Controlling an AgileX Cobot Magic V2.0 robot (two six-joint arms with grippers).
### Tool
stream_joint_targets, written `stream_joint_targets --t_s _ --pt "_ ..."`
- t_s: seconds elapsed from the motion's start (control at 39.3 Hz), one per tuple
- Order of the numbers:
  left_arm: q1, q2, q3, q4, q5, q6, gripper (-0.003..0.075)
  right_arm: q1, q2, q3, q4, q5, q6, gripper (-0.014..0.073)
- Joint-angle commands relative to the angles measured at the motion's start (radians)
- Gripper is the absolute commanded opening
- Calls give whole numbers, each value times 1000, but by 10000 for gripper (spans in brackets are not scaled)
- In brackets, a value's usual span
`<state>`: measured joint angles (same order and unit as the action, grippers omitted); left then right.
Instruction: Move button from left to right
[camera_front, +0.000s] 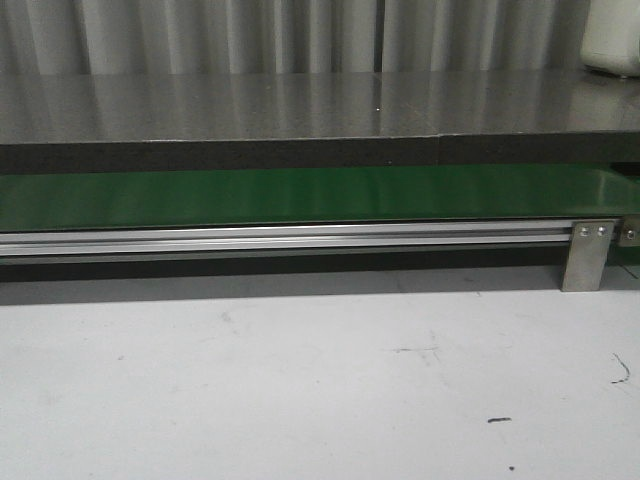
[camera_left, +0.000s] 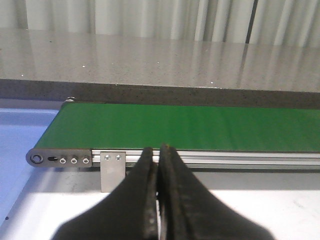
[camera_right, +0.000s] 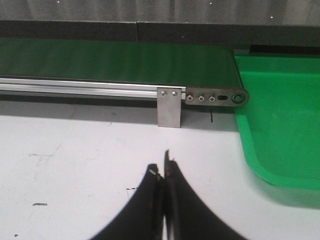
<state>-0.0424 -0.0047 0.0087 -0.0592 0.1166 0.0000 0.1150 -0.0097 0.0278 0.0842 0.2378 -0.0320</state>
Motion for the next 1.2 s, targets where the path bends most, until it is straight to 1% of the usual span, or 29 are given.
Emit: stream_joint_targets --t_s 0.0,0.92,1.02,1.09,1.17 --pt "-8 -17 28 -2 -89 -10 -21 2 -17 -10 -3 -86 -5 -69" --pt "-8 -17 28 -2 -89 -10 -21 2 -17 -10 -3 -92 -5 -69" --pt "-8 -17 28 -2 -110 -10 -21 2 -17 -10 -2 -96 -4 -69" --pt "-8 -17 28 -2 -187 -10 -21 2 -17 -10 -2 -129 -4 -69" --pt "-8 -17 27 -2 -363 -10 -21 2 -17 -26 -2 -172 -4 -69"
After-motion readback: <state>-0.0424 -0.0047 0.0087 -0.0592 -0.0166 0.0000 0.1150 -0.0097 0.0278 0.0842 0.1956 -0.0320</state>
